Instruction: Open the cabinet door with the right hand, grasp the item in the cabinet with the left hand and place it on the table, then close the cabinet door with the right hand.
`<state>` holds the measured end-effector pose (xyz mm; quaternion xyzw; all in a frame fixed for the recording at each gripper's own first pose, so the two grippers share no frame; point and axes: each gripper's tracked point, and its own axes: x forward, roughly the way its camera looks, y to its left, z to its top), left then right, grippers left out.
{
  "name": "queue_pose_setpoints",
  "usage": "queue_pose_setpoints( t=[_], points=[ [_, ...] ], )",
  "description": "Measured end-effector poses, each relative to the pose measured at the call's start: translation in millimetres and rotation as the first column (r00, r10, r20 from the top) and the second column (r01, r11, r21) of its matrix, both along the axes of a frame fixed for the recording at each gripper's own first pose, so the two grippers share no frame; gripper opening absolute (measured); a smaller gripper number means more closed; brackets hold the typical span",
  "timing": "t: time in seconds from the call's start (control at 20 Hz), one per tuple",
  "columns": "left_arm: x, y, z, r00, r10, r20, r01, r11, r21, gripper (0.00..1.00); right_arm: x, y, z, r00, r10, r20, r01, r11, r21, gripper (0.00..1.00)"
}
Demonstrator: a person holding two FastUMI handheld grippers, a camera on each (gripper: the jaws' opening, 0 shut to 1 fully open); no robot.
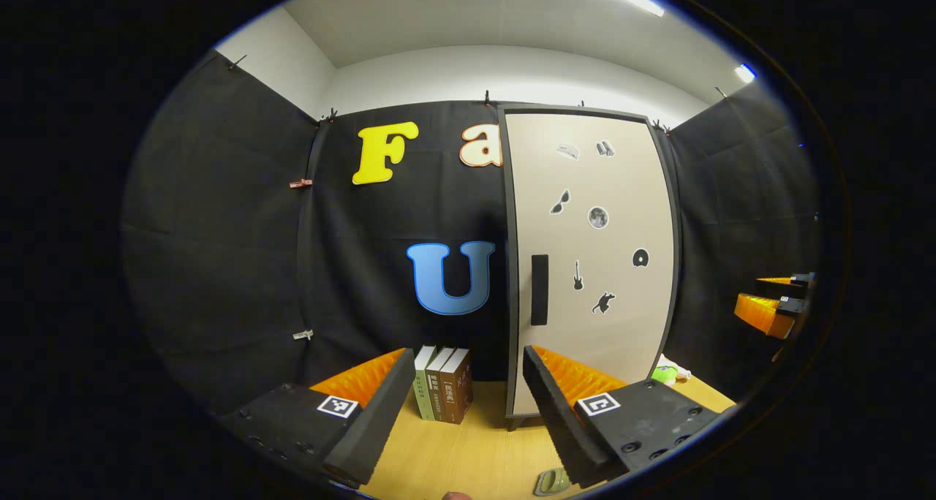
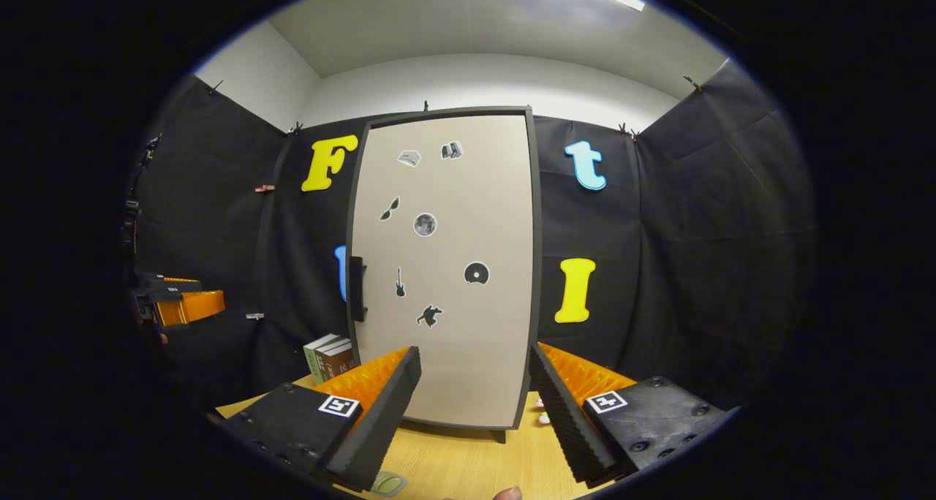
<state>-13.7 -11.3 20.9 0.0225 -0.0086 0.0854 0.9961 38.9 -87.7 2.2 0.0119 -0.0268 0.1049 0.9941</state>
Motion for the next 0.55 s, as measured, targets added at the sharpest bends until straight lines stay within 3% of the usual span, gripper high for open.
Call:
queue_pose_setpoints(
  t=[0.35, 0.55],
  points=[
    [8.0, -16.5, -7.2, 1.0, -0.004, 0.025, 0.004, 1.0, -0.004, 0.93, 12.1, -8.4, -10.5, 0.999, 0.033, -0.002, -0.033, 0.999, 0.016, 0.96],
    [10.9, -41.5, -12.0, 0.999, -0.049, 0.007, 0.048, 0.995, 0.092, 0.93, 14.6, -19.0, -25.8, 0.999, 0.043, -0.033, -0.041, 0.997, 0.058, 0.96]
  ],
)
